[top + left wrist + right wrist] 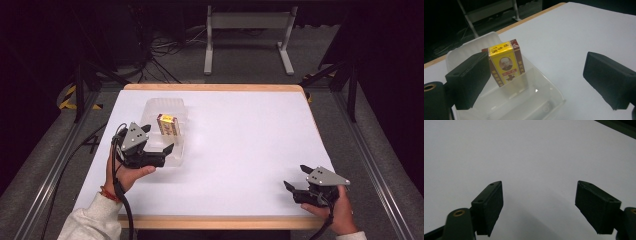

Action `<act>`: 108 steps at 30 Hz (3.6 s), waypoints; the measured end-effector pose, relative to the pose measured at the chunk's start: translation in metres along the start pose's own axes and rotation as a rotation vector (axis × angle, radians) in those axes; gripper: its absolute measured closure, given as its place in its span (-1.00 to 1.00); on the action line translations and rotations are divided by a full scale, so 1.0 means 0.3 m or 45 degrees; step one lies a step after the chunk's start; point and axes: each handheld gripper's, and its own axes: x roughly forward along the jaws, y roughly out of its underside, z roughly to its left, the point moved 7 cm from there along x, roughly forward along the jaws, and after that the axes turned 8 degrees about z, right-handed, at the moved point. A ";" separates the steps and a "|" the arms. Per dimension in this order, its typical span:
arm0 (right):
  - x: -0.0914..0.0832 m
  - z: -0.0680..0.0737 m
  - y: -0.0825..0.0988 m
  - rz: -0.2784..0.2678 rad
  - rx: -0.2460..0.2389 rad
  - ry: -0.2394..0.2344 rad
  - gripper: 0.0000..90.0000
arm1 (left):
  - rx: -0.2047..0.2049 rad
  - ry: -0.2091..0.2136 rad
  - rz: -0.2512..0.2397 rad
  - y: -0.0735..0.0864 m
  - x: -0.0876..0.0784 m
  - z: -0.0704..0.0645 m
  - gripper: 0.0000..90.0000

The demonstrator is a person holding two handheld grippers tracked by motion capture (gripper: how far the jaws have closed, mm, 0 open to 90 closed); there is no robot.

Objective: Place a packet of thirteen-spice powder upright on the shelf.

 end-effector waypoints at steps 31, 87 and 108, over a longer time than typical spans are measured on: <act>0.002 0.006 0.002 -0.002 -0.010 -0.014 -0.57 | 0.280 0.095 0.137 0.163 -0.015 -0.204 -0.77; -0.007 0.008 0.004 -0.022 -0.028 -0.002 -0.60 | -0.081 0.065 0.269 0.517 -0.038 0.086 -0.79; -0.005 0.008 0.008 -0.005 -0.028 0.003 -0.60 | -0.088 0.073 0.291 0.517 -0.028 0.073 -0.79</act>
